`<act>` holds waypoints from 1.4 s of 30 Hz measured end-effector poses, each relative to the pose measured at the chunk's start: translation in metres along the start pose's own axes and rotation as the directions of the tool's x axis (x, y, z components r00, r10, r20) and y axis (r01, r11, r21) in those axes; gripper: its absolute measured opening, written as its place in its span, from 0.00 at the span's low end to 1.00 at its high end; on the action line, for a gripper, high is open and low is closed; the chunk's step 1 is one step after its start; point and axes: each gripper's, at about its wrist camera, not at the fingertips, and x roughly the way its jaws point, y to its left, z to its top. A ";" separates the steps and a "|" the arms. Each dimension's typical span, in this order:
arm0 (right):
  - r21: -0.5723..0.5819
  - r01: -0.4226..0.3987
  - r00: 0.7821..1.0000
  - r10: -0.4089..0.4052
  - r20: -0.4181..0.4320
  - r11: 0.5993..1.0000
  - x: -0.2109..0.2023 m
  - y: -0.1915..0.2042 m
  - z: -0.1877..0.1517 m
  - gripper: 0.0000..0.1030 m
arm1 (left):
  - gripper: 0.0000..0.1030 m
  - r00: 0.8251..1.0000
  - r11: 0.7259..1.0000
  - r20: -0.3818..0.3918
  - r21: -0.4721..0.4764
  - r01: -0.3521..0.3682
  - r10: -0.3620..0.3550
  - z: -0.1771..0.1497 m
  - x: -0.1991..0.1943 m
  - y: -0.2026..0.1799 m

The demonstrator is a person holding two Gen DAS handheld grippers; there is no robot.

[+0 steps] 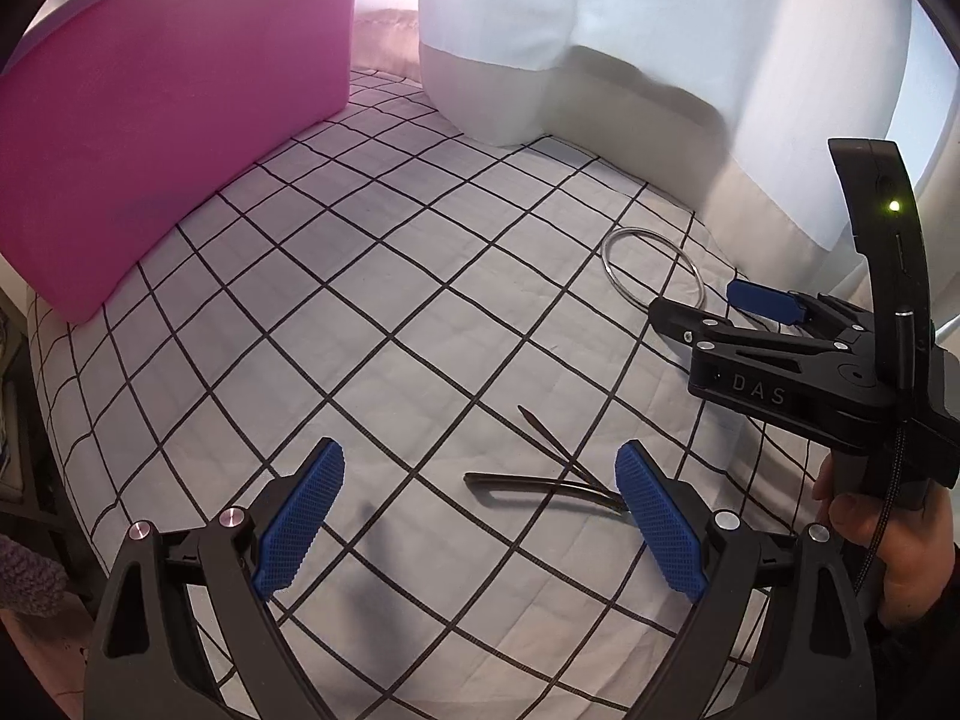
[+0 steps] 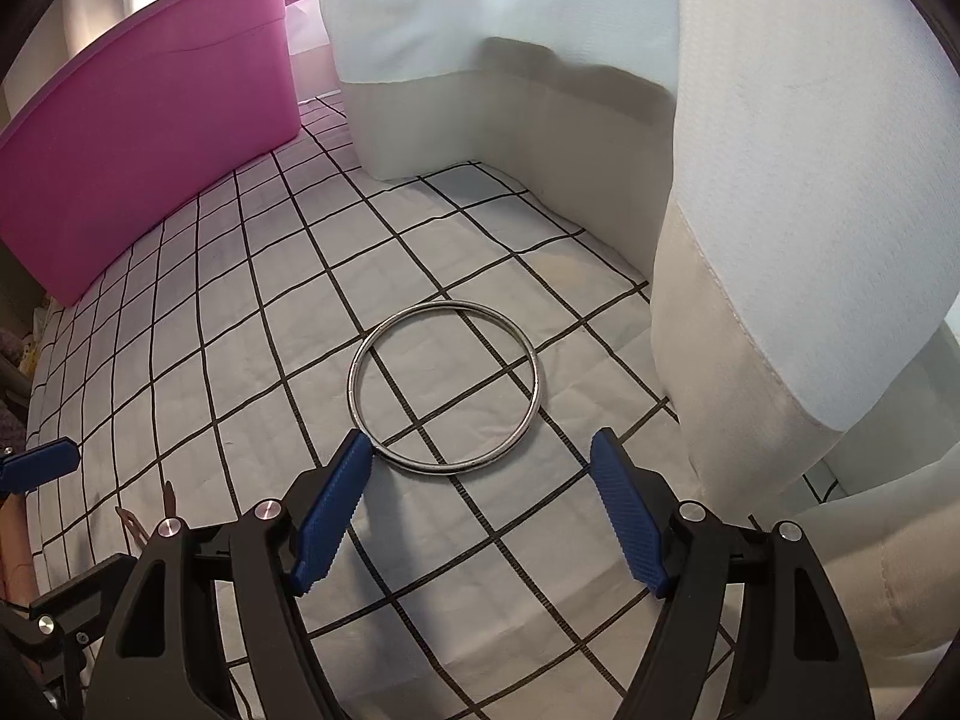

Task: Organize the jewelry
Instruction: 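Close left tool on the black hair pins while right tool lines up on the ring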

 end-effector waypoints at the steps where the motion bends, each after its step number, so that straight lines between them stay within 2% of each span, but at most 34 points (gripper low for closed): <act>1: -0.001 0.003 1.000 -0.003 0.002 1.000 -0.002 0.001 -0.001 0.70 | 0.88 1.000 1.000 -0.004 0.007 0.006 -0.006 0.000 0.001 -0.003; 6: 0.004 0.006 1.000 -0.006 0.009 1.000 -0.005 0.001 -0.003 0.71 | 0.88 0.999 1.000 -0.043 0.007 0.012 -0.011 -0.006 0.015 -0.012; 10: 0.008 0.012 1.000 -0.012 0.015 1.000 -0.009 0.002 -0.006 0.72 | 0.89 1.000 0.999 -0.008 0.039 -0.026 0.027 -0.009 0.019 -0.022; 17: 0.001 0.019 1.000 -0.019 0.015 1.000 0.004 0.009 0.007 0.80 | 0.87 0.996 0.993 0.050 0.083 -0.078 0.074 -0.016 0.019 -0.027; 20: -0.005 0.016 1.000 -0.016 0.017 1.000 0.009 0.012 0.012 0.81 | 0.80 0.995 0.993 0.066 0.083 -0.082 0.076 -0.017 0.015 -0.024; 22: -0.009 0.013 1.000 -0.012 0.016 1.000 0.010 0.013 0.014 0.81 | 0.64 0.994 0.993 0.080 0.088 -0.078 0.071 -0.018 0.013 -0.024; 25: -0.010 0.006 1.000 -0.006 0.021 1.000 0.012 0.013 0.015 0.80 | 0.64 0.995 0.993 0.080 0.097 -0.071 0.064 -0.018 0.011 -0.023; 26: -0.009 0.005 1.000 -0.005 0.026 1.000 0.011 0.014 0.016 0.75 | 0.64 0.995 0.993 0.082 0.100 -0.068 0.060 -0.019 0.010 -0.023; 27: -0.006 0.008 0.999 -0.008 0.036 1.000 0.009 0.014 0.015 0.65 | 0.64 0.995 0.993 0.084 0.099 -0.066 0.058 -0.019 0.009 -0.022; 33: 0.018 -0.001 0.999 0.000 0.049 1.000 0.009 0.014 0.014 0.65 | 0.63 0.995 0.996 0.084 0.055 -0.066 0.061 -0.016 0.003 -0.006; 42: 0.058 -0.025 0.996 0.020 0.090 0.998 -0.020 0.008 -0.004 0.64 | 0.63 0.985 0.997 0.151 0.009 -0.083 0.080 0.007 -0.024 0.020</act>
